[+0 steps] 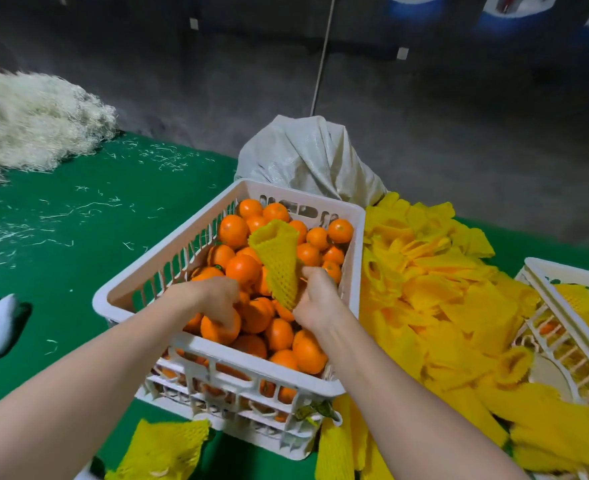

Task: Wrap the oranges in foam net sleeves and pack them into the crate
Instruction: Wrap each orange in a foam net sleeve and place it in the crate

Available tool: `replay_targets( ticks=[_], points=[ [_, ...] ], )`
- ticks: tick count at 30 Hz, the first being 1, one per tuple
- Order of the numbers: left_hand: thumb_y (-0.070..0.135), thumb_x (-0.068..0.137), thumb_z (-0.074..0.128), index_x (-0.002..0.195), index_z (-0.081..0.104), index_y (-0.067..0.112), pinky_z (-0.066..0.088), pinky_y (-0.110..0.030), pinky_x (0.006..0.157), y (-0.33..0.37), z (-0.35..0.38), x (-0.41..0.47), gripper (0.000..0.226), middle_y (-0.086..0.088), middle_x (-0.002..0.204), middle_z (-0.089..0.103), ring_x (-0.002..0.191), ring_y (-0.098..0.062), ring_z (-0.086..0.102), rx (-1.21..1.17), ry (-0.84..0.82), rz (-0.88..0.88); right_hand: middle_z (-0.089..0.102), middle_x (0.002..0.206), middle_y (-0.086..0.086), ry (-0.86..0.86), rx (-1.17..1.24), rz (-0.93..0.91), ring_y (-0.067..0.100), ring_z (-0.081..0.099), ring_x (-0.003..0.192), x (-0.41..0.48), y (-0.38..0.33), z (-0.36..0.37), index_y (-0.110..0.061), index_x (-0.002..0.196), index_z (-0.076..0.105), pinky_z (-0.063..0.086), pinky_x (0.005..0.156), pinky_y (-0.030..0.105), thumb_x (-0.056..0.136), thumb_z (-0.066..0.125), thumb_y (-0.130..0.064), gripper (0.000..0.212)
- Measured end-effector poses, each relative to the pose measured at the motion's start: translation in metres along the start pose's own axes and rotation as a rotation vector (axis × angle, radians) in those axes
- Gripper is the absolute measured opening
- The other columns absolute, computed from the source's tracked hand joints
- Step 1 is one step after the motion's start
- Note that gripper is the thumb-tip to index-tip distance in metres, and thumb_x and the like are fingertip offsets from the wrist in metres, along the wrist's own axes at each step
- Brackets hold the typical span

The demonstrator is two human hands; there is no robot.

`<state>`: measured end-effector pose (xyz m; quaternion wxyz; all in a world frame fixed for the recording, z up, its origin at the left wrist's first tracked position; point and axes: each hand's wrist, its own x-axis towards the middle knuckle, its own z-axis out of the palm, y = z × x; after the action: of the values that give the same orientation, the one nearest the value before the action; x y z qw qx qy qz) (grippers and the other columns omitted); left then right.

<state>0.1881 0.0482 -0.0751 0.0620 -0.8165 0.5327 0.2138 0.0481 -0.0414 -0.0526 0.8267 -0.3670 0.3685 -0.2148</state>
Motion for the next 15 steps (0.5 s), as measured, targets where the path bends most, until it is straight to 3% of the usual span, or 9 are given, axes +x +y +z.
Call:
replay_targets(
  ticks=[2, 4, 6, 9, 12, 15],
  points=[
    [0.015, 0.08, 0.062, 0.099, 0.05, 0.016, 0.038, -0.033, 0.064, 0.009, 0.007, -0.003, 0.023, -0.007, 0.095, 0.052, 0.09, -0.023, 0.045, 0.261, -0.096, -0.009, 0.06, 0.125, 0.017, -0.025, 0.075, 0.027, 0.032, 0.058, 0.111, 0.0, -0.002, -0.002, -0.008, 0.126, 0.056, 0.049, 0.08, 0.038, 0.099, 0.037, -0.022, 0.035],
    [0.01, 0.084, 0.061, 0.119, 0.05, 0.013, 0.04, -0.033, 0.072, 0.016, 0.01, -0.003, 0.036, -0.009, 0.113, 0.053, 0.109, -0.027, 0.046, 0.425, -0.07, -0.026, 0.064, 0.112, 0.015, -0.077, 0.107, 0.026, 0.03, 0.061, 0.096, 0.0, -0.005, -0.002, -0.011, 0.111, 0.064, 0.048, 0.079, 0.038, 0.098, 0.037, -0.025, 0.033],
    [0.01, 0.086, 0.061, 0.121, 0.051, 0.014, 0.04, -0.032, 0.075, 0.019, 0.01, -0.002, 0.036, -0.008, 0.114, 0.054, 0.106, -0.025, 0.049, 0.488, -0.01, -0.029, 0.065, 0.093, 0.012, -0.169, 0.151, 0.023, 0.026, 0.06, 0.08, -0.006, -0.006, -0.003, -0.011, 0.094, 0.066, 0.047, 0.077, 0.036, 0.096, 0.038, -0.022, 0.03],
    [0.025, 0.08, 0.065, 0.103, 0.055, 0.015, 0.043, -0.034, 0.074, 0.021, 0.006, -0.005, 0.027, -0.004, 0.097, 0.053, 0.088, -0.021, 0.046, 0.386, 0.058, -0.002, 0.066, 0.078, 0.01, -0.306, 0.201, 0.017, 0.024, 0.063, 0.07, -0.017, -0.011, -0.012, -0.01, 0.084, 0.066, 0.05, 0.07, 0.033, 0.095, 0.037, -0.02, 0.032],
    [0.031, 0.071, 0.071, 0.111, 0.053, 0.014, 0.049, -0.037, 0.068, 0.026, -0.002, -0.014, 0.047, -0.005, 0.102, 0.049, 0.085, -0.02, 0.05, -0.015, 0.259, -0.011, 0.054, 0.068, 0.008, -0.32, 0.226, -0.019, 0.02, 0.056, 0.063, -0.028, -0.028, -0.027, -0.012, 0.07, 0.052, 0.051, 0.056, 0.024, 0.094, 0.034, -0.019, 0.03],
    [0.013, 0.074, 0.076, 0.113, 0.051, 0.019, 0.056, -0.032, 0.066, 0.047, -0.012, -0.028, 0.047, -0.006, 0.108, 0.049, 0.086, -0.02, 0.059, -0.882, 0.399, 0.121, 0.045, 0.058, 0.006, -0.301, 0.207, -0.147, 0.017, 0.049, 0.054, -0.042, -0.047, -0.042, -0.017, 0.064, 0.043, 0.046, 0.053, 0.02, 0.079, 0.044, -0.011, 0.016]
  ],
)
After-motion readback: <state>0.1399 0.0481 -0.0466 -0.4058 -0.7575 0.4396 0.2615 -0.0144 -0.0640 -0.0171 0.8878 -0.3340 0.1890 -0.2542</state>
